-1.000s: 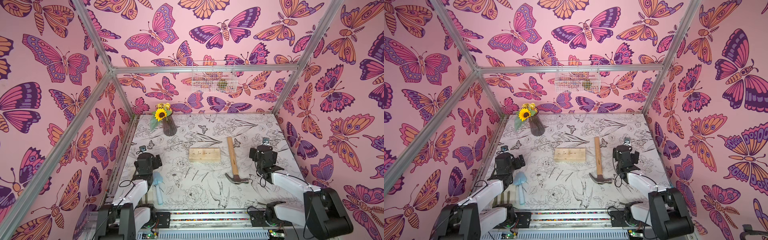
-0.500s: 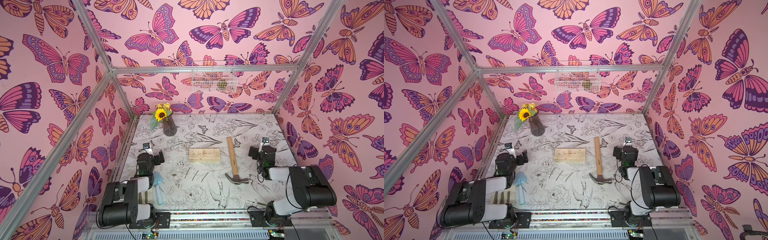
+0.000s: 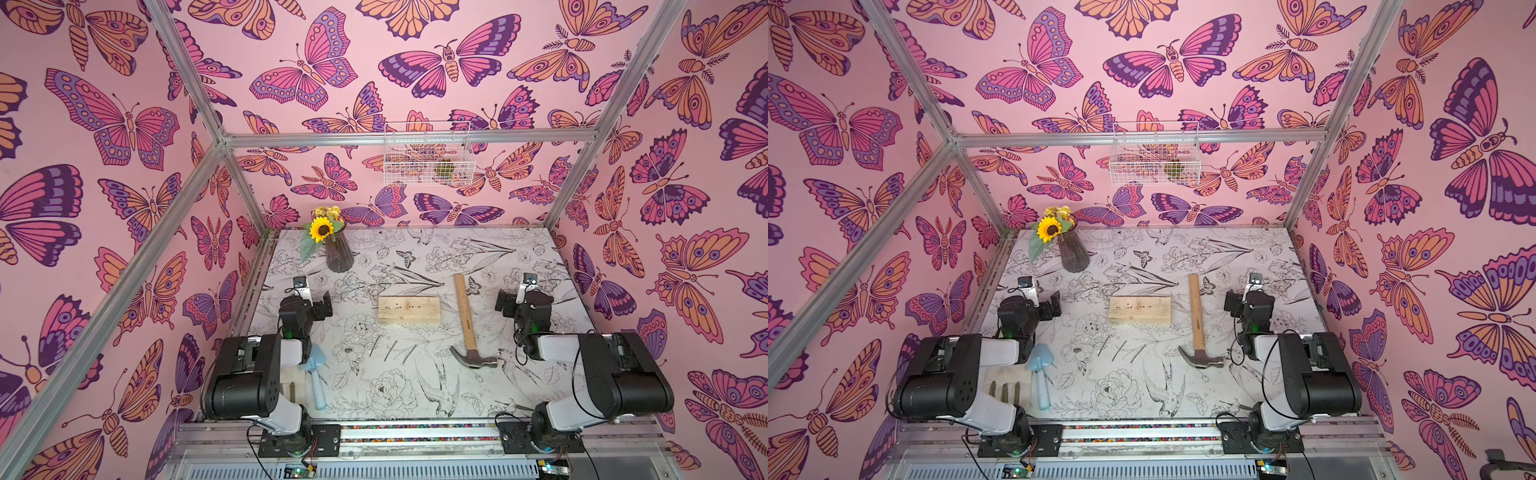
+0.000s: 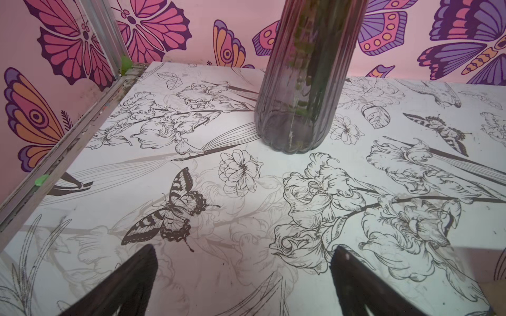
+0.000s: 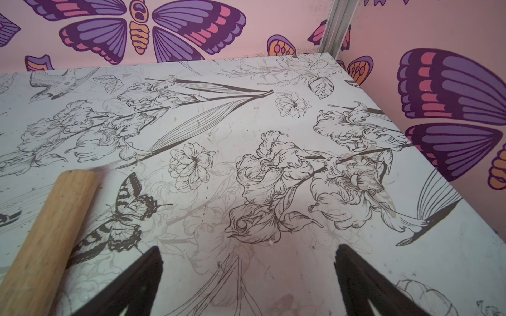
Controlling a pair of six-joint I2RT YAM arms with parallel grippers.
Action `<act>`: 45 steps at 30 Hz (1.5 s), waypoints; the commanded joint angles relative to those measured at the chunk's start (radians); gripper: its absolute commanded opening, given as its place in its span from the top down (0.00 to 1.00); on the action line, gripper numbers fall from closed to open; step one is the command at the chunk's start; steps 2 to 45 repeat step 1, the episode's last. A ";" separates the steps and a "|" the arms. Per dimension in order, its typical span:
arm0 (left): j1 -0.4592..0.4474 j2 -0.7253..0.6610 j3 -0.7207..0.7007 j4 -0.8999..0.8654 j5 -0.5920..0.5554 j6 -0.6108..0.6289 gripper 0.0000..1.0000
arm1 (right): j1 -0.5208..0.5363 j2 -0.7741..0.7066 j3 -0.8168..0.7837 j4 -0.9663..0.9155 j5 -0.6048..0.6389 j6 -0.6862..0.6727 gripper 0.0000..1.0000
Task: Use a claw hammer to pull out a nail
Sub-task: Reset both arms
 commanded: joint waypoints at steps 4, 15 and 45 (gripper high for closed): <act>-0.006 0.003 -0.004 0.015 -0.019 0.017 0.00 | -0.002 -0.015 0.008 0.014 -0.011 -0.001 0.01; -0.006 0.003 -0.004 0.015 -0.019 0.017 0.00 | -0.002 -0.015 0.008 0.014 -0.011 -0.001 0.01; -0.006 0.003 -0.004 0.015 -0.019 0.017 0.00 | -0.002 -0.015 0.008 0.014 -0.011 -0.001 0.01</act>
